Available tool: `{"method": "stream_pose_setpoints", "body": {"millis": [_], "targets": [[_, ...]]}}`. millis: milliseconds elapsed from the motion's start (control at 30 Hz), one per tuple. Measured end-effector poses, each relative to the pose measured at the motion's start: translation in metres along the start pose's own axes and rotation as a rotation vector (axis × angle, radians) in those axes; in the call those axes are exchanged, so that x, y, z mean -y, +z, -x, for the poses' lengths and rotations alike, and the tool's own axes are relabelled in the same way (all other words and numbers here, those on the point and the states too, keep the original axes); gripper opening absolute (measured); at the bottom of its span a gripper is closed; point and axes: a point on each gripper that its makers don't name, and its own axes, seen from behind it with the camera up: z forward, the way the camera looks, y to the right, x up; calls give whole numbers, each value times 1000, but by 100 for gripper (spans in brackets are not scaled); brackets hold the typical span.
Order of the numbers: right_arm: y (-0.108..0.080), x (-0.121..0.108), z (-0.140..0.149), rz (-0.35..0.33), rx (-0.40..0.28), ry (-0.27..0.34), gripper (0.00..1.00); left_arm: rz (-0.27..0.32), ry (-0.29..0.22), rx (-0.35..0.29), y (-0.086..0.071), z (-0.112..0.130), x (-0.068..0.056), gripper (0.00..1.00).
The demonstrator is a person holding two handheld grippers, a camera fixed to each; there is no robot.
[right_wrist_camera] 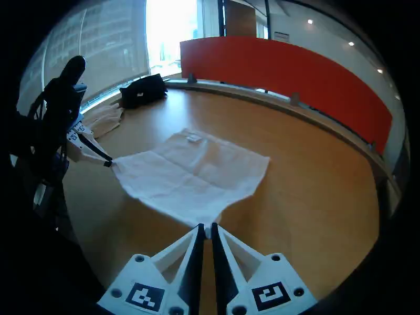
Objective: Fold towel
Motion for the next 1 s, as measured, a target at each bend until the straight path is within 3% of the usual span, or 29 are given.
{"method": "stream_pose_setpoints", "body": {"millis": [633,1000], "targets": [[-39,24,-4,-26,2,27,11,20,-28,0,-41,4,-13,10],[-42,26,-4,-29,14,33,11,29,-32,-2,-42,3,-15,10]]}}
